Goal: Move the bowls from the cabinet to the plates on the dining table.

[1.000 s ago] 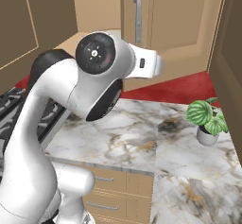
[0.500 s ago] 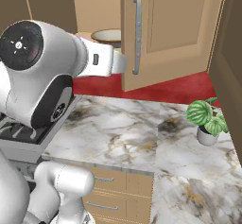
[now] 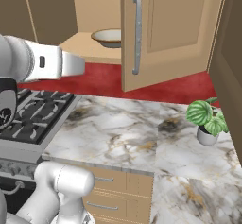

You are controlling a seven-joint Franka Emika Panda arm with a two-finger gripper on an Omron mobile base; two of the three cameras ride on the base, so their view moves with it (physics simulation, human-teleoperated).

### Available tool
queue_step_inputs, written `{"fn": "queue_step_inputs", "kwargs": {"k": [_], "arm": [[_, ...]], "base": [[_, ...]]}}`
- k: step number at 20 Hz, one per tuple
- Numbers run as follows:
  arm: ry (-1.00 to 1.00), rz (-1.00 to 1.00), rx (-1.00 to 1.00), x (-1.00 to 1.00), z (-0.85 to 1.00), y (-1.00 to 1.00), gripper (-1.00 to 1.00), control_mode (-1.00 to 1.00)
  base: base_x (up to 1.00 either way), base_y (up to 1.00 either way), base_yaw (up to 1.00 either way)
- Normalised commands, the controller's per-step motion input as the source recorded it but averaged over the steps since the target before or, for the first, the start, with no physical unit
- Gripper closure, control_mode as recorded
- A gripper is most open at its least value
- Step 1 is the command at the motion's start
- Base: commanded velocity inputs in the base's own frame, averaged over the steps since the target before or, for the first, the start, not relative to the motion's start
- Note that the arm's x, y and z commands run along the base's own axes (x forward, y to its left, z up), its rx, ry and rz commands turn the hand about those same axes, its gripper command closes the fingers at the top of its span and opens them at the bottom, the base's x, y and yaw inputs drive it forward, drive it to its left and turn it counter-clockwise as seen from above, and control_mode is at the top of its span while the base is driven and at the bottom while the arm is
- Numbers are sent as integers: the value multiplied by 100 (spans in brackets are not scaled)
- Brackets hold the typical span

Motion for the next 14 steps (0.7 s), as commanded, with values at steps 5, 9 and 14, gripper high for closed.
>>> {"fn": "queue_step_inputs", "kwargs": {"k": [5, 9, 14], "arm": [[1, 0, -20, 13, 0, 2, -100, -100], [10, 0, -22, 23, 0, 0, -100, -100], [17, 0, -16, 25, 0, 0, -100, -100]], "base": [[0, 0, 0], [0, 0, 0], [0, 0, 0]]}}
